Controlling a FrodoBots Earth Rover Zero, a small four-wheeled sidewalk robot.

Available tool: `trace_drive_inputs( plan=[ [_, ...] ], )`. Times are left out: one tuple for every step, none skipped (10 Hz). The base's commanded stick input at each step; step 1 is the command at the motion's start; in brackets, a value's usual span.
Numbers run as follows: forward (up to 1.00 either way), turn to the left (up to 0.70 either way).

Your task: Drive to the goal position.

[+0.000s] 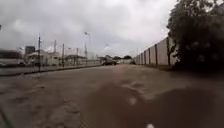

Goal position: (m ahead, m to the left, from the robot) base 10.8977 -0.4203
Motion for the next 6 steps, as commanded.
trace_drive_inputs(
  plan=[
    [0.85,0.0],
    [0.85,0.0],
    [0.85,0.0],
    [0.85,0.0],
    [0.85,0.0],
    [0.85,0.0]
  ],
)
